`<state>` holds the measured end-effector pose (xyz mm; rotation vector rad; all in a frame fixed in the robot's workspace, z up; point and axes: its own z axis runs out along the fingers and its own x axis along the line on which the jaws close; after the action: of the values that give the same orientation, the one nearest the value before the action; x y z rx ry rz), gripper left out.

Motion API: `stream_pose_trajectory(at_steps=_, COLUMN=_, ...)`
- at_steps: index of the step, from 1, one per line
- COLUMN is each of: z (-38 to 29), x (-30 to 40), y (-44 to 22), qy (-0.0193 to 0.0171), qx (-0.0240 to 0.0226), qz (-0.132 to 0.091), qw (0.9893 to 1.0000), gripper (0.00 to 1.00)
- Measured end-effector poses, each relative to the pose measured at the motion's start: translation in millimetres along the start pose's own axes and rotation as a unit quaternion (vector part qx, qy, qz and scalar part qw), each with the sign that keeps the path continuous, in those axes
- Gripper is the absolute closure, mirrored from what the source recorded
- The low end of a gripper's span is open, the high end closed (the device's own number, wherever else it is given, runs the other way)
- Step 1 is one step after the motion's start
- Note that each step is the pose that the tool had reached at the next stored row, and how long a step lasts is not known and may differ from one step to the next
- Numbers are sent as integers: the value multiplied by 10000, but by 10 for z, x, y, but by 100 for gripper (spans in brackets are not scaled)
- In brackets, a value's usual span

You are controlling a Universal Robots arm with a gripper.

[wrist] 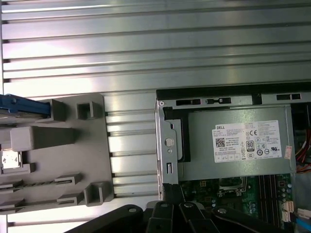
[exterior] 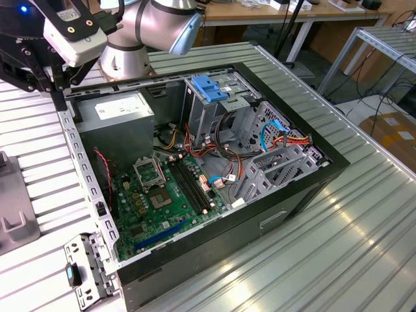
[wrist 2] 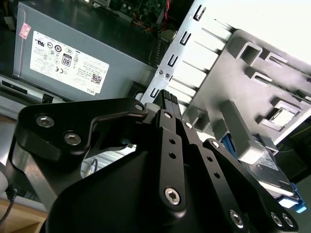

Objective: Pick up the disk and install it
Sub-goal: 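Reach for the disk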

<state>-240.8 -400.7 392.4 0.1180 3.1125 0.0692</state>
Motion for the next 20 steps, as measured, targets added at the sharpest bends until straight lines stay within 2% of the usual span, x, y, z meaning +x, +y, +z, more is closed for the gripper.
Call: stream_pose_trajectory(at_steps=20, z=1, x=46, y=-4, qy=0, qx=0, qz=0, qw=10000, gripper=90)
